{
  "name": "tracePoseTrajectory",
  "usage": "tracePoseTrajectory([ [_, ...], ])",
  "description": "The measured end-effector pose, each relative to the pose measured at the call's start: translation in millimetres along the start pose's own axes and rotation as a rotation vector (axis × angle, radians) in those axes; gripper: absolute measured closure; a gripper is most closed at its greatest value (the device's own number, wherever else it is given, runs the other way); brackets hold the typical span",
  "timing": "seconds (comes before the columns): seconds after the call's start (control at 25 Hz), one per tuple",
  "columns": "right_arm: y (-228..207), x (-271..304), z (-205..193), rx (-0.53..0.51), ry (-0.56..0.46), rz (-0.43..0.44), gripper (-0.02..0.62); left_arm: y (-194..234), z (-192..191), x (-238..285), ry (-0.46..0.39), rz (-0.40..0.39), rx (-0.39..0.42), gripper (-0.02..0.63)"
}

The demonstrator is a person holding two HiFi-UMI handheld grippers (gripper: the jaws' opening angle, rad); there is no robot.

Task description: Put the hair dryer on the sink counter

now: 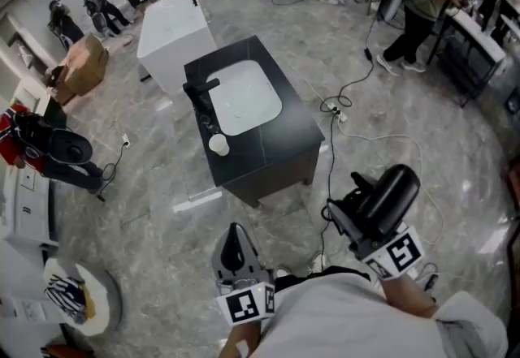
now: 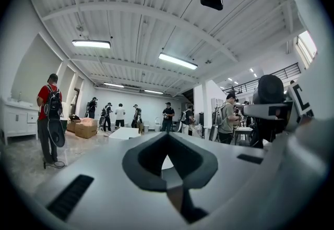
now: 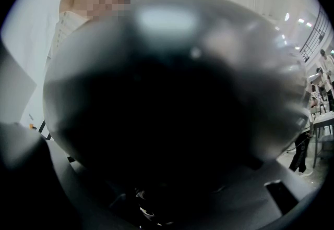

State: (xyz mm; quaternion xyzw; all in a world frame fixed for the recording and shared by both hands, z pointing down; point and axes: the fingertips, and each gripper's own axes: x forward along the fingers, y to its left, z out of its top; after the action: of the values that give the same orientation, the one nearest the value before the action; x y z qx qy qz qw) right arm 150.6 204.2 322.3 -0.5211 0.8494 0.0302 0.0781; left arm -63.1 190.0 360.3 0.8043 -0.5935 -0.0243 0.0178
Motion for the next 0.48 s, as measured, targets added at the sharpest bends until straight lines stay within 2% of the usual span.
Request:
tracePoseTrajectory([
  [0.48,-20.9,-13.2,-2.9,0.015,0.004,0.047,0.314,-12.1,3.6,-0.3,-0.017,0.071,0.028,0.603],
])
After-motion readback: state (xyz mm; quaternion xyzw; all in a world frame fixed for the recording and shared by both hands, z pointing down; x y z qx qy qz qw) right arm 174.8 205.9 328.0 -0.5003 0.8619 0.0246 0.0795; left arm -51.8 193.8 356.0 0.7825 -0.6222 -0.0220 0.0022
